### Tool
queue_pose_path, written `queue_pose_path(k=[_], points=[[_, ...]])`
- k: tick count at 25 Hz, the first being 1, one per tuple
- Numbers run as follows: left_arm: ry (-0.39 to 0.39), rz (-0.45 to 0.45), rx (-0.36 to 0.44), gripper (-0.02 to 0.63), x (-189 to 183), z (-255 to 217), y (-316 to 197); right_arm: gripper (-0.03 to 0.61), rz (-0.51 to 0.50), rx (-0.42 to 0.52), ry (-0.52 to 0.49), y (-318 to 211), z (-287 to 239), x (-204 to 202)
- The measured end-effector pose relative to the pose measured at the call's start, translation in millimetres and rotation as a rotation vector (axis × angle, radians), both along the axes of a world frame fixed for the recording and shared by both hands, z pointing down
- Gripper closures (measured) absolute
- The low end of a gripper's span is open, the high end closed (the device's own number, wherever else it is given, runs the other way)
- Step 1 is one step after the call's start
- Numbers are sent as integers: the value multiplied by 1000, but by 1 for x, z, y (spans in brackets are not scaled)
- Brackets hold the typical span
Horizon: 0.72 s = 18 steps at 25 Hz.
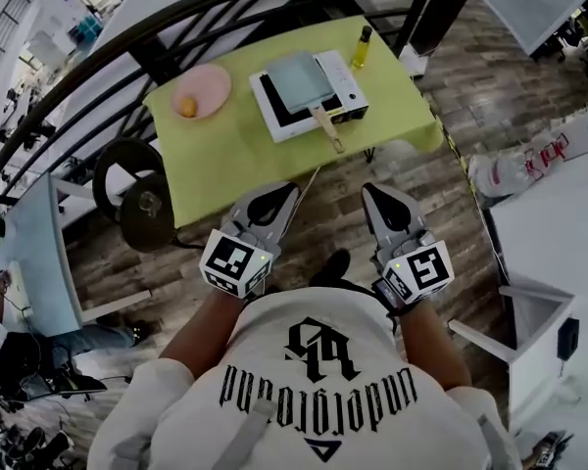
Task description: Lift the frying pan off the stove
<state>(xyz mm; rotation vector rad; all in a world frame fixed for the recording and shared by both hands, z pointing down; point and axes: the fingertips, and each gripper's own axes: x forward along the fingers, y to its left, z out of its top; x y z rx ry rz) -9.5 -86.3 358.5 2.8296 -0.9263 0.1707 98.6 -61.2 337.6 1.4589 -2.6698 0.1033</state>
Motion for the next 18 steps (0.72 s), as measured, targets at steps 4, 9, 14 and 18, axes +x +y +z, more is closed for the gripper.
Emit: queue_pose_path(k=[4,9,14,18], points=[[-18,-43,-14,608,34,7,-21,577,-50,-12,-6,-24,6,36],[-34,-94,-53,607,65,27,-37,577,-96,-34,-27,-40,17,71],[-30,-107,-96,607,86,36,-42,577,-138,-74,-36,-49,30,90],[-24,-121,-107,607,94,42,-52,577,-160,-106,-44,-57,40,96]])
